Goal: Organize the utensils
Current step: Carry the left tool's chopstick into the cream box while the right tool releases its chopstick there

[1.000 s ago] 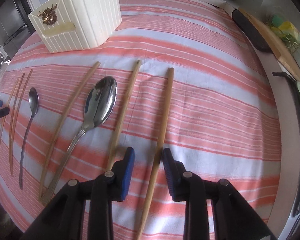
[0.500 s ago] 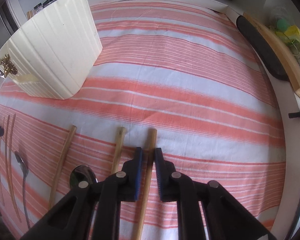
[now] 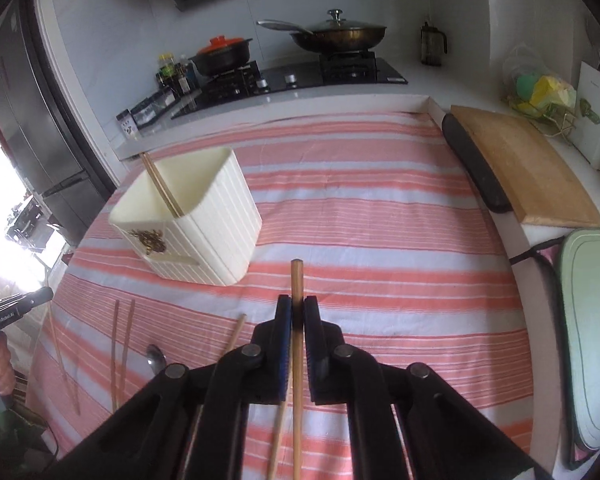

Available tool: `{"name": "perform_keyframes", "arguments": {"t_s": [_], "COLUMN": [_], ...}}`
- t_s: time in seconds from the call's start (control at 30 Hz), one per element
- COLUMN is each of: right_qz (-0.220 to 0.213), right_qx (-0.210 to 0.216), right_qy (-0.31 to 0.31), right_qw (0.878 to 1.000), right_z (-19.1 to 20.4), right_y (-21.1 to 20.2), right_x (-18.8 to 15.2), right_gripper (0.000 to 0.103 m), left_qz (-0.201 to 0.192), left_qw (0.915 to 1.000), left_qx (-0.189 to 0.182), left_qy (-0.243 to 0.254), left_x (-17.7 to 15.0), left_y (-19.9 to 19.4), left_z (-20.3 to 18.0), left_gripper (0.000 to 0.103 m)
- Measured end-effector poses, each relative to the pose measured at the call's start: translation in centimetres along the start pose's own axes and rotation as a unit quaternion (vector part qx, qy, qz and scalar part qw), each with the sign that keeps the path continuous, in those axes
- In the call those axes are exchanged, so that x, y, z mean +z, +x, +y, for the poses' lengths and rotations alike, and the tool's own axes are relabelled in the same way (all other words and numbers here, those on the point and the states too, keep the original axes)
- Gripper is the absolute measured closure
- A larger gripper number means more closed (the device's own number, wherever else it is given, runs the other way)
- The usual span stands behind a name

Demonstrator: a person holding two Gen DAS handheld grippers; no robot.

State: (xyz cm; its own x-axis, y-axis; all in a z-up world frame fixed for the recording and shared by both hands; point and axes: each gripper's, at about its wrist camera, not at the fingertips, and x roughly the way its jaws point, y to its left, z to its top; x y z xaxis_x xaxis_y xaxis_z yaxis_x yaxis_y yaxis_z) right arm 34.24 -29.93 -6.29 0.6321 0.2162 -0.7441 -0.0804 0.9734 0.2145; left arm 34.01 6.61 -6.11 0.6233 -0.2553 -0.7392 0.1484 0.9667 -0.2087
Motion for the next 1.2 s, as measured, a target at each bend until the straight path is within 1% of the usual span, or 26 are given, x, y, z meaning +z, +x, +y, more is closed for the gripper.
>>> {"name": "perform_keyframes", "arguments": {"t_s": [0.13,0.23,0.37,0.5,0.63,0.73,0.97,1.1,1.13,1.2], "right_qz": [-0.056,-0.099,-0.145,-0.175,-0.189,-0.2,-0.244,-0.262,-0.265,-0.27], "right_qx": [0.011,0.014,0.009,0.0,0.005,0.005,0.016,0.026,0.03,0.035], "right_qy": [-0.017,-0.03,-0.032,-0.04,-0.04,-0.041,-0.035,-0.04,-0.04,-0.043], "right_qw": [0.998,0.995,0.989,0.984,0.981,0.979,0.969,0.964,0.963,0.961], "right_z": [1.9,3.4,4.7,5.9,6.7,7.3,9.1,10.6,11.0,11.7], "right_y": [-5.7,-9.4,-12.1,-13.6,-14.4,-14.7,-14.7,-13.2,-12.7,-11.3], "right_x": [-0.2,-0.9,-1.2,-0.9,-0.1,1.0,5.1,7.9,8.5,9.7], "right_gripper": [0.096,0.096,0.096,0.096,0.096,0.096,0.096,0.096,0.096,0.097], "left_qz": [-0.047,-0.071,-0.102,-0.122,-0.133,-0.143,-0.199,-0.227,-0.23,-0.225], "left_qw": [0.9986,0.9969,0.9939,0.9911,0.9894,0.9877,0.978,0.9723,0.9717,0.9731], "left_qx": [-0.019,-0.027,-0.033,-0.044,-0.045,-0.05,-0.061,-0.056,-0.052,-0.049], "left_qy": [0.013,0.022,0.027,0.03,0.039,0.038,0.022,0.003,0.001,-0.003], "left_x": [0.3,0.4,0.5,0.7,1.4,2.6,7.6,11.1,11.9,13.4], "left_y": [-5.0,-7.1,-9.0,-10.8,-11.5,-11.9,-13.1,-12.1,-11.5,-9.7], "left_z": [-0.6,-1.4,-2.2,-2.9,-3.5,-3.6,-3.6,-3.6,-3.7,-3.9], "left_gripper": [0.099,0.099,0.099,0.099,0.099,0.099,0.099,0.099,0.099,0.099]}}
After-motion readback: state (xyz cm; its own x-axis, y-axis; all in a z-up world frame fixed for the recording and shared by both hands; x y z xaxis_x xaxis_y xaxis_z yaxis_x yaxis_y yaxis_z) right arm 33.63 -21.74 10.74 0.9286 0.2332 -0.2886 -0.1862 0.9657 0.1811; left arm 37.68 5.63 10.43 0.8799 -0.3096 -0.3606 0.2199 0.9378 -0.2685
